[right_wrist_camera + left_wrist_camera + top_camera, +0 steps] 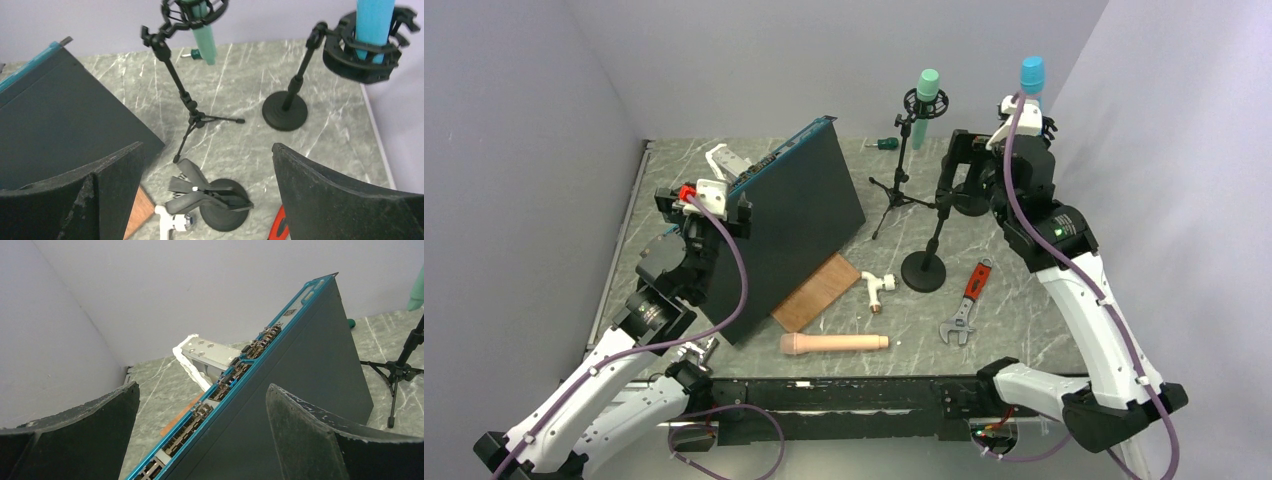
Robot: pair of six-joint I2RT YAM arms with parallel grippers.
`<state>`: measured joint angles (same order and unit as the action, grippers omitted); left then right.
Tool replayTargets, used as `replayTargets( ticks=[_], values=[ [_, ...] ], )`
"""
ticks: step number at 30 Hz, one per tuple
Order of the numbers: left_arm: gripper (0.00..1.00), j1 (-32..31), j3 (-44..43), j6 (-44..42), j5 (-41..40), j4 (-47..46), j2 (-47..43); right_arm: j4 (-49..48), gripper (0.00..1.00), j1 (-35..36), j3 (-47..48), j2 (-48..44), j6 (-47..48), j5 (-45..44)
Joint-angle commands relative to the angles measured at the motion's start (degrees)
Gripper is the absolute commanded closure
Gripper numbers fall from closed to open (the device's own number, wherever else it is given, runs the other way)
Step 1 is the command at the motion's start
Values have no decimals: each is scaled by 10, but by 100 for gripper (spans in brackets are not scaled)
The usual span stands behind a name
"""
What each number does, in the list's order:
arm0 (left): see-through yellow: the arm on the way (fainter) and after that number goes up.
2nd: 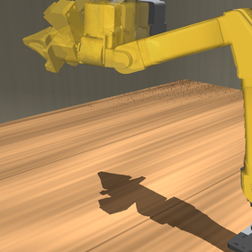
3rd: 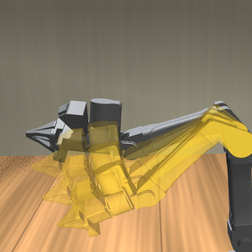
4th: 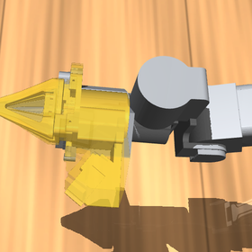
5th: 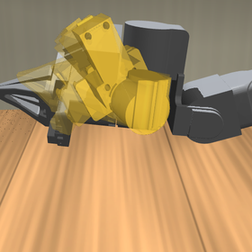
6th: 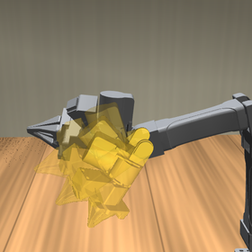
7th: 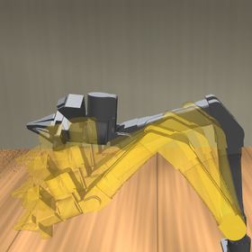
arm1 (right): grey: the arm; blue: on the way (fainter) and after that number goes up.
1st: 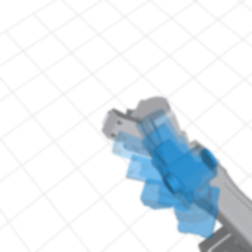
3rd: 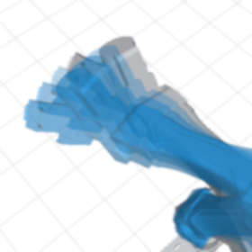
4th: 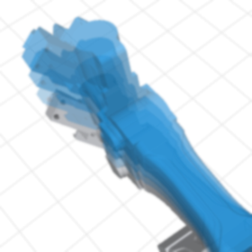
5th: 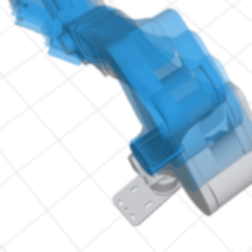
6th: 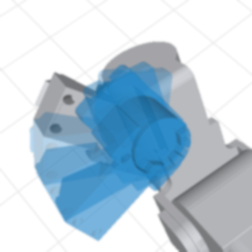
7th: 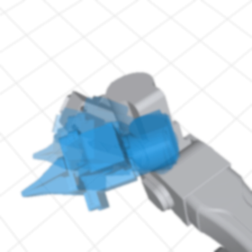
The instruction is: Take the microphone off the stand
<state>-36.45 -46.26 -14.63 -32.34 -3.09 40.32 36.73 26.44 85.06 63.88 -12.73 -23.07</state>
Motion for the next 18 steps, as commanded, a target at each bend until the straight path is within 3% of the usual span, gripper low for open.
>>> replayTargets(
  ticks=[1, 4, 8, 12, 18],
  values=[
    [1, 2, -24, 20, 18, -2, -6, 6, 1, -70, -18, -10, -67, 117],
    [1, 2, -26, 23, 22, 1, -5, -35, 1, -87, -52, -24, -72, 151],
    [1, 2, -26, 28, 24, 3, -8, -110, 9, -89, -138, -70, -52, 124],
    [1, 2, -24, 31, 32, 1, -11, -216, 11, -89, -234, -122, -34, 103],
    [1, 2, -26, 32, 29, 3, -9, -240, 11, -89, -245, -107, -16, 83]
  ],
)
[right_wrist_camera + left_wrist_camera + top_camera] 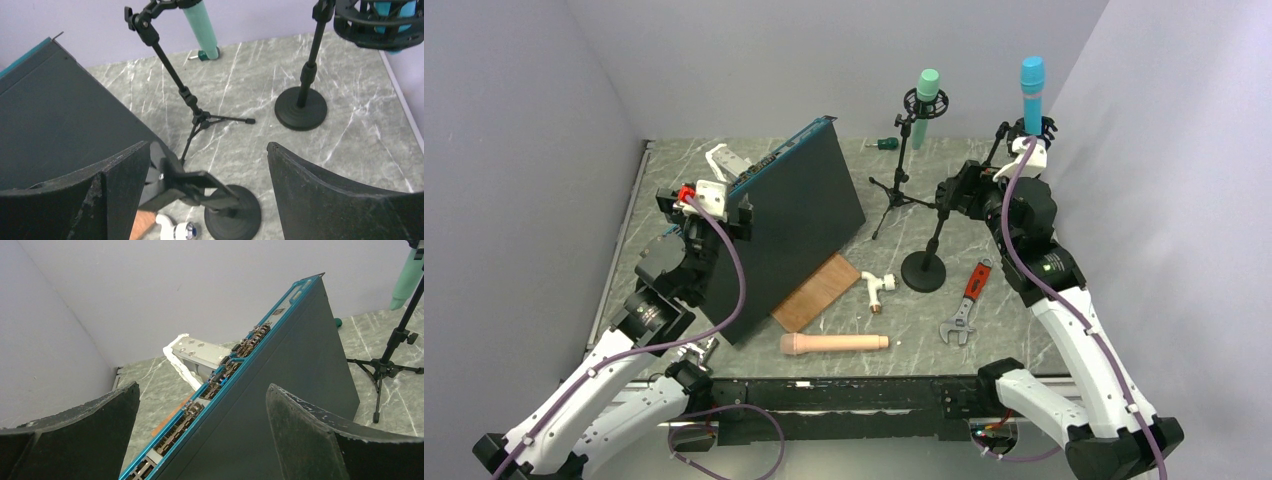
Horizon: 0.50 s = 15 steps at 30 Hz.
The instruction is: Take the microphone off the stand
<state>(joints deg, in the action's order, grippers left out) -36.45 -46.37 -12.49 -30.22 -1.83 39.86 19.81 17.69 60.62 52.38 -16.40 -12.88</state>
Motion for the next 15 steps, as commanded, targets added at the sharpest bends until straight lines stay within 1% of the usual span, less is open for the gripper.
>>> replayTargets(
  ticks=[1, 8, 15],
  values=[
    [1, 2, -24, 11, 8, -10, -5, -69, 11, -1, 1, 11, 22, -18],
    [1, 2, -26, 14, 12, -8, -7, -95, 11, -1, -21, 8, 28, -4],
    [1, 2, -23, 19, 16, -9, -12, -162, 10, -1, -123, -30, 16, -1]
  ],
)
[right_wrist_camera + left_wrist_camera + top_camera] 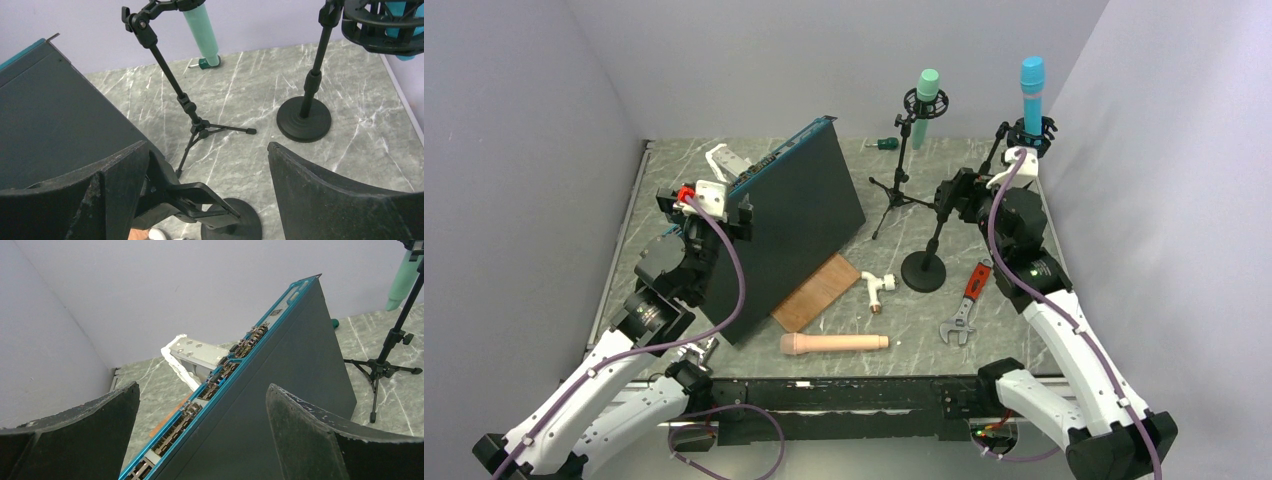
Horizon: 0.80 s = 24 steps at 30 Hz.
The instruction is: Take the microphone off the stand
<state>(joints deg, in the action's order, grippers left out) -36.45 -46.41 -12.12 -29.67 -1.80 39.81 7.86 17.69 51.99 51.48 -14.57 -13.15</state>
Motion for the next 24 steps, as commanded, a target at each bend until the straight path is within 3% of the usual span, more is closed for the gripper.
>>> replayTargets(
  ticks=[1, 11, 24],
  values=[
    [1, 2, -22, 16, 11, -10, -11, -45, 10, -1, -45, -24, -5, 4],
    [1, 1, -22, 19, 12, -9, -14, -52, 9, 0, -134, -42, -30, 7],
    [1, 2, -23, 25, 10, -5, -13, -70, 8, -1, -174, -5, -37, 2]
  ],
)
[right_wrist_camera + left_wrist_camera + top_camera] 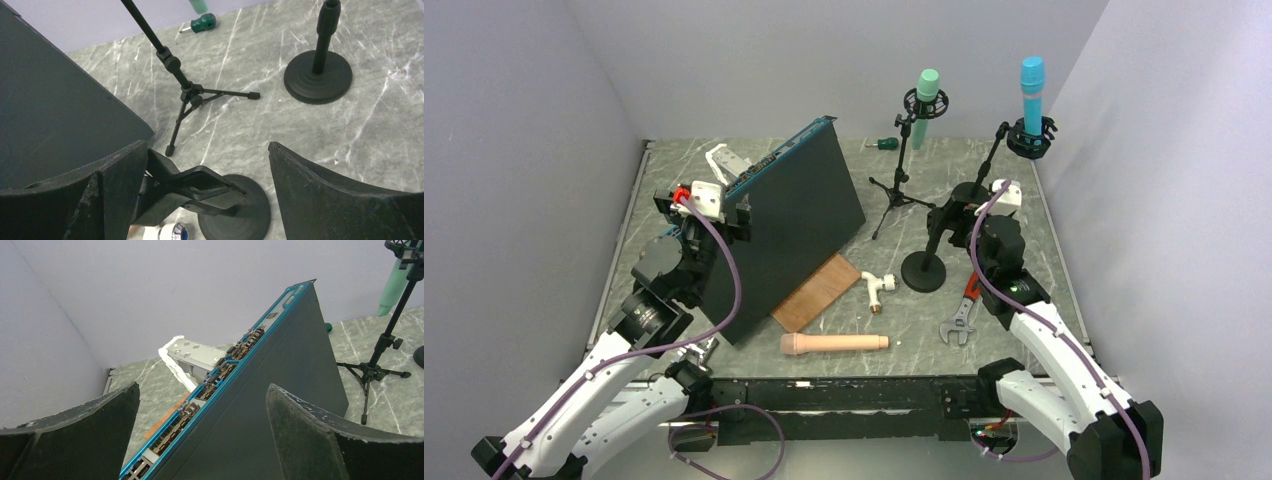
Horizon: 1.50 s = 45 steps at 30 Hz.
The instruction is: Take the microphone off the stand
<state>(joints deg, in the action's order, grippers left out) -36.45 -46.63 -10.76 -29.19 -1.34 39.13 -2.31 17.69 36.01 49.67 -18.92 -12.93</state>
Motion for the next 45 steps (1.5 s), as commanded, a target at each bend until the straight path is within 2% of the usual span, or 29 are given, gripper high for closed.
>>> replayTargets(
  ticks=[1, 6, 9, 14, 18, 23, 28, 37, 45],
  values=[
    [1, 2, -21, 12, 4, -10, -7, 32, 8, -1, -16, 15, 7, -3],
    [1, 1, -19, 13, 7, -12, -7, 47, 7, -1, -13, 12, 15, -26],
    [1, 2, -21, 15, 10, -11, -3, 60, 6, -1, 10, 9, 29, -12],
    [1, 2, -23, 18, 13, -8, -1, 138, 0, -1, 111, 45, 31, 22],
    [1, 1, -20, 15, 9, -11, -3, 206, 0, -1, 175, 69, 24, 41],
    [1, 1, -20, 17, 13, -10, -1, 288, 0, -1, 218, 88, 20, 24],
    [1, 2, -22, 22, 20, -9, 3, 345, 0, 0, 261, 114, 35, 58],
    [1, 1, -20, 22, 17, -10, -1, 373, 0, 7, 280, 153, 31, 61],
    [1, 1, -21, 20, 14, -9, -6, 417, 0, 82, 321, 200, 9, -71]
  ],
)
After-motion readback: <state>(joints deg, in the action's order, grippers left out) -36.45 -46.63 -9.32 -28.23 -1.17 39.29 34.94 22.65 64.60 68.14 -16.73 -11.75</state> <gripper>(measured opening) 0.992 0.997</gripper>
